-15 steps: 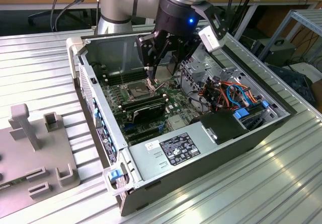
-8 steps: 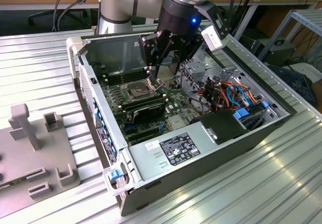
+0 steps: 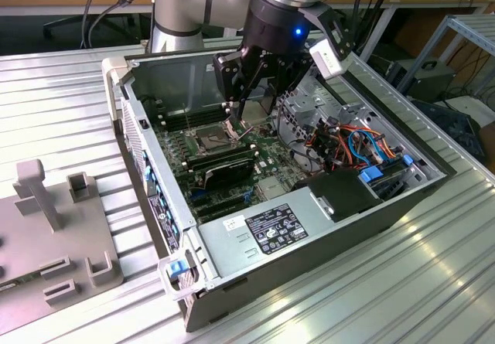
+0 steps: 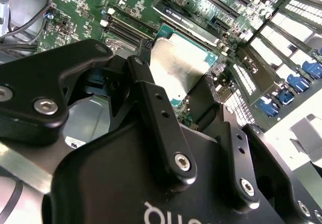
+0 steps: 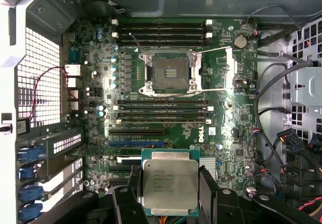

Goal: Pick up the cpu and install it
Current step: 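Pick up the cpu and move it towards the insertion slot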

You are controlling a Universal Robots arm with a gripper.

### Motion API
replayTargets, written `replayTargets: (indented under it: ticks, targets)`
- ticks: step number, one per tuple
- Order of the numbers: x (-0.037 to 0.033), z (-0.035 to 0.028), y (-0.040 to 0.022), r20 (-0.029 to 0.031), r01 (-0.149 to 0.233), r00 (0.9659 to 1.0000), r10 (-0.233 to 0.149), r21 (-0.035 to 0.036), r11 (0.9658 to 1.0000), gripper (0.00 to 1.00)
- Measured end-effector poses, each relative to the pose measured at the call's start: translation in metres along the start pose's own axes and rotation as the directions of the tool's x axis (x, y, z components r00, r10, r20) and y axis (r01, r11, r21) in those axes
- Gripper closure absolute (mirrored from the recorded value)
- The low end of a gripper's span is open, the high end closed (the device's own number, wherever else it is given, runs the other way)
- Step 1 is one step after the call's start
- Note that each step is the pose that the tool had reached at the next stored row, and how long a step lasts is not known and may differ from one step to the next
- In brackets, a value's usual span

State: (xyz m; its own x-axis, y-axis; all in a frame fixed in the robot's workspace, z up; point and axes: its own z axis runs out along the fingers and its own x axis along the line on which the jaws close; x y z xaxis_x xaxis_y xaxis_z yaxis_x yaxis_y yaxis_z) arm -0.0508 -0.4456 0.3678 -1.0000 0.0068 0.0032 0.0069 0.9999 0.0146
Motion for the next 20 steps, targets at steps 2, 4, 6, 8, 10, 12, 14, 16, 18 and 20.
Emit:
replayTargets:
  ticks: [2,4,6,8,10,12,14,16,18,20]
  targets:
    - [0.0001,0.0001,0.0017,0.0000,0.000,1.0000,0.000,0.0000,1.0000,0.45]
    - [0.0002,0.0002,0.0042,0.0001,0.000,1.0000,0.000,0.0001,1.0000,0.45]
    - [0.0002,0.0005,0.0078,0.0000,0.000,1.0000,0.000,0.0000,1.0000,0.45]
    - [0.0002,0.0010,0.0130,0.0000,0.000,1.0000,0.000,0.0000,1.0000,0.45]
    - [0.0003,0.0014,0.0176,0.0000,0.000,1.0000,0.000,0.0001,1.0000,0.45]
    - [0.0004,0.0037,0.0434,0.0000,0.000,1.0000,0.000,0.0002,1.0000,0.45]
    - [0.0005,0.0041,0.0450,0.0001,0.000,1.0000,0.000,-0.0001,1.0000,0.45]
    - [0.0004,0.0043,0.0464,-0.0001,0.000,1.0000,0.000,0.0000,1.0000,0.45]
    - [0.0004,0.0043,0.0465,0.0000,0.000,1.0000,0.000,0.0000,1.0000,0.45]
    - [0.0005,0.0043,0.0466,0.0000,0.000,1.0000,0.000,0.0001,1.0000,0.45]
